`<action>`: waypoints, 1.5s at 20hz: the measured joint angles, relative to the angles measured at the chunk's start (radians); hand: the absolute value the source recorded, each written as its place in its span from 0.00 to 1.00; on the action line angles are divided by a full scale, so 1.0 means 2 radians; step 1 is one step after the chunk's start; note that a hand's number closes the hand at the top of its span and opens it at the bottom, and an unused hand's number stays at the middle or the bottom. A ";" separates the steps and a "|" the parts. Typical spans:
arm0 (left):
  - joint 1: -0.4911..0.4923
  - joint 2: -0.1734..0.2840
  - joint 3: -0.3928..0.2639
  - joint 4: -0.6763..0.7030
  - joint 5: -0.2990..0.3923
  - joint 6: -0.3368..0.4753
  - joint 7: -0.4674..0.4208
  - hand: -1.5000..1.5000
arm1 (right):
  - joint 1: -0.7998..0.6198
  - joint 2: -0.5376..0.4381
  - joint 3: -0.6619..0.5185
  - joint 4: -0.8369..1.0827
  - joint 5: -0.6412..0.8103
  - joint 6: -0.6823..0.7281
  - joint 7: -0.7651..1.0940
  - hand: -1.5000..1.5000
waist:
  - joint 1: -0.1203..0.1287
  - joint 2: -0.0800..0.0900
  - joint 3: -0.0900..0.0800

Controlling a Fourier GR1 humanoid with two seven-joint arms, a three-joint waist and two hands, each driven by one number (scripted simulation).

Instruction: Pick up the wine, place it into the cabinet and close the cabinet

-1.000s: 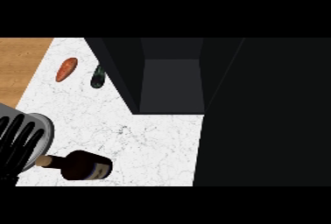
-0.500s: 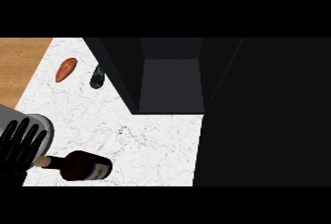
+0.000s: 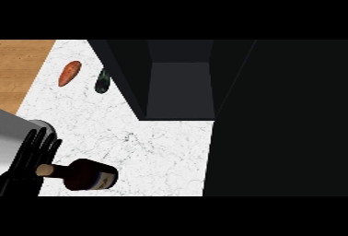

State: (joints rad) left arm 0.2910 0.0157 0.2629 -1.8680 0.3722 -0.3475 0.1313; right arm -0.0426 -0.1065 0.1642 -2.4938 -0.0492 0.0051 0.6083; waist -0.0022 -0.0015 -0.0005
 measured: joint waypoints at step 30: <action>-0.045 0.011 -0.009 0.216 -0.065 -0.049 -0.163 0.00 | -0.026 0.000 0.002 -0.003 0.003 -0.007 0.034 0.00 | -0.001 0.000 0.000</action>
State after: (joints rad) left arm 0.2008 0.0376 0.2442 -1.4369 0.2427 -0.4462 -0.1942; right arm -0.0956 -0.1058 0.1682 -2.4991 -0.0440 -0.0098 0.6755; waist -0.0036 -0.0016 -0.0003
